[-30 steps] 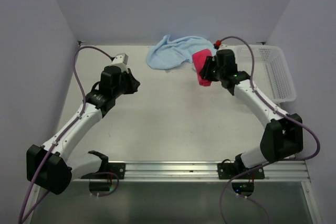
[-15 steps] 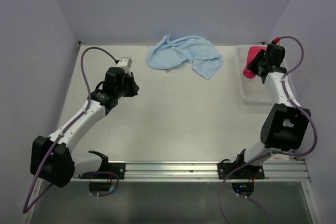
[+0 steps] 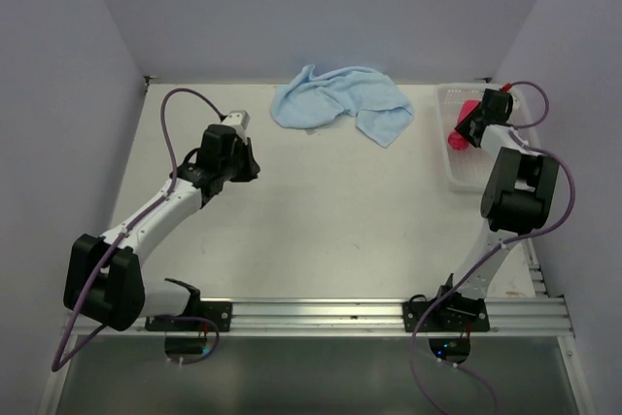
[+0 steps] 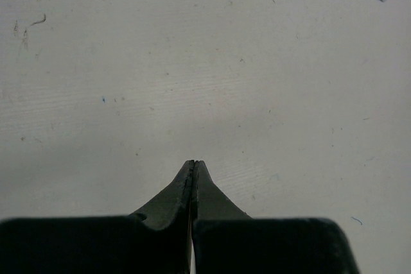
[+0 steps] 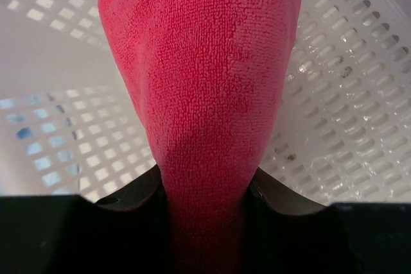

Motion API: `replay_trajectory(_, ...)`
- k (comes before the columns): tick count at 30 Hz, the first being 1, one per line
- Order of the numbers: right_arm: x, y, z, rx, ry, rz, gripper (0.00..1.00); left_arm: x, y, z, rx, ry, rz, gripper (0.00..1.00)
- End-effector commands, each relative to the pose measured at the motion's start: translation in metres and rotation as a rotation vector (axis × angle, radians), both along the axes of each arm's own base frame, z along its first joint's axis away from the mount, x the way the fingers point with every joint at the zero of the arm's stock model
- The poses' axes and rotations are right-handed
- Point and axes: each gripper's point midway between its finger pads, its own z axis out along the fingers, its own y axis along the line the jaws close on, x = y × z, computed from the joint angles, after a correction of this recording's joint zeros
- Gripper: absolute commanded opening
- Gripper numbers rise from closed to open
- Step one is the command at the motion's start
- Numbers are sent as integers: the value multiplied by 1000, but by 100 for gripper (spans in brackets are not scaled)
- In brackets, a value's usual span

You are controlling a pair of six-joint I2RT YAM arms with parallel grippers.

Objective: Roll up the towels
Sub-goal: Place the rolled towel into the container

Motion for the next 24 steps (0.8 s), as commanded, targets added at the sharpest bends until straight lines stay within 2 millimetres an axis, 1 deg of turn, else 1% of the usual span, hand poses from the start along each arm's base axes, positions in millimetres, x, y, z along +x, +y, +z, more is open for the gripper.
replay_trajectory(1, 36, -18, 17, -27, -111, -43, 3, 9, 0, 3, 1, -19, -25, 0)
replay_trajectory(2, 37, -17, 8, -24, -97, -39, 4, 10, -2, 2, -2, -15, -30, 0)
replay_trajectory(5, 36, -16, -3, -8, -76, -46, 18, 11, -3, -2, -12, -1, -35, 0)
replay_trajectory(6, 32, -17, -7, -2, -54, -55, 21, 11, -3, -1, -16, 0, -36, 0)
replay_trajectory(8, 28, -17, -13, 8, -33, -71, 32, 11, -4, -2, -27, 4, -41, 0)
replay_trajectory(9, 23, -16, -20, 14, -1, -74, 36, 11, -5, -3, -30, 10, -45, 0)
replay_trajectory(13, 20, -11, -33, 31, 35, -53, 53, 10, -6, -4, -46, 16, -54, 0)
replay_trajectory(15, 15, -13, -33, 24, 51, -62, 57, 9, -8, -4, -53, 14, -60, 0)
replay_trajectory(16, 14, -13, -30, 21, 52, -59, 59, 8, -9, -4, -62, 15, -67, 0)
replay_trajectory(17, 13, -13, -29, 18, 56, -59, 62, 7, -10, -4, -65, 16, -70, 0)
replay_trajectory(19, 11, -9, -26, 28, 67, -35, 65, 7, -12, -3, -72, 19, -78, 0)
replay_trajectory(21, 10, -7, -24, 30, 71, -25, 72, 6, -13, -3, -77, 22, -84, 0)
replay_trajectory(23, 10, -6, -18, 35, 70, -19, 78, 4, -15, -3, -84, 24, -95, 0)
replay_trajectory(24, 8, -5, -16, 36, 80, -18, 84, 4, -15, -4, -80, 24, -98, 0)
